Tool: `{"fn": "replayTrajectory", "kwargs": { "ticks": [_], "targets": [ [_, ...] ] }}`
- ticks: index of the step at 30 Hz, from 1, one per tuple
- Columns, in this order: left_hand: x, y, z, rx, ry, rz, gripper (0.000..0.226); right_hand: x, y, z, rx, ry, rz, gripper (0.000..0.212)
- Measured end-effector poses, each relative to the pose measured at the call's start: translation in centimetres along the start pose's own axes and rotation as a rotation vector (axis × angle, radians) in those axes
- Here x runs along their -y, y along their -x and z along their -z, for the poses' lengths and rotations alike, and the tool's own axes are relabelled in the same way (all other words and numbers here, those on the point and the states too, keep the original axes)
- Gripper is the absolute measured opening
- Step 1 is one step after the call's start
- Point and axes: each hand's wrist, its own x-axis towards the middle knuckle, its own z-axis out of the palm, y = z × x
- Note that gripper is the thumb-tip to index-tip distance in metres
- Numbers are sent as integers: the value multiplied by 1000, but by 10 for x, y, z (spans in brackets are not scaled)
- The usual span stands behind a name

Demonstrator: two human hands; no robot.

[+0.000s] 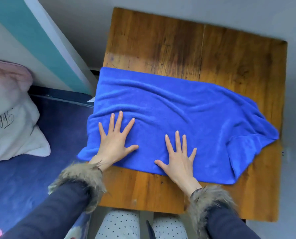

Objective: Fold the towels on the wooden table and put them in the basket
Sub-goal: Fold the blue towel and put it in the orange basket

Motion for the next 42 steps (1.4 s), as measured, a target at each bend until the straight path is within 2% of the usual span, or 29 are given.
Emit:
{"fn": "replayTrajectory", "kwargs": {
  "ticks": [2, 5, 8, 10, 14, 18, 21, 23, 26, 29, 32, 34, 36, 38, 40, 42],
  "targets": [
    [-10, 22, -15, 41, 22, 63, 104, -3, 6, 0, 23, 10, 32, 97],
    [-23, 49, -33, 77, 77, 178, 100, -9, 13, 1, 65, -15, 98, 92],
    [-45, 54, -30, 98, 203, 305, 93, -26, 22, 5, 82, -103, 175, 74],
    [-66, 48, -26, 60, 232, 339, 90, -45, 26, 10, 28, -192, 191, 64],
    [-126, 34, -25, -13, 166, 216, 78, -104, 25, 18, -176, -309, 106, 52],
    [-200, 22, -39, 12, 69, 1, 68, -178, 13, 31, -457, -301, -46, 42],
    [-253, 15, -49, 3, 90, -130, 57, -227, 4, 44, -428, -322, -125, 44],
    [-279, 7, -51, -65, 160, -185, 51, -253, -1, 49, -389, -282, -129, 51],
    [-309, -10, -51, -138, 253, -220, 45, -273, -7, 47, -304, -135, -41, 59],
    [-330, -25, -47, -150, 208, -174, 50, -282, -12, 40, -312, -107, 35, 60],
    [-343, -36, -44, -168, 86, -135, 41, -288, -16, 37, -364, -85, 81, 47],
    [-352, -39, -42, -177, 137, -116, 26, -296, -19, 40, -402, -99, 101, 29],
    [-361, -40, -42, -190, 256, -71, 17, -308, -18, 44, -427, -178, 89, 20],
    [-370, -36, -42, -115, 485, -47, 11, -323, -7, 45, -433, -271, 74, 17],
    [-383, -27, -39, 125, 783, -70, 12, -342, 10, 42, -422, -323, 69, 20],
    [-396, -18, -38, 341, 856, -157, 14, -365, 28, 36, -344, -336, 57, 30]
  ]
}}
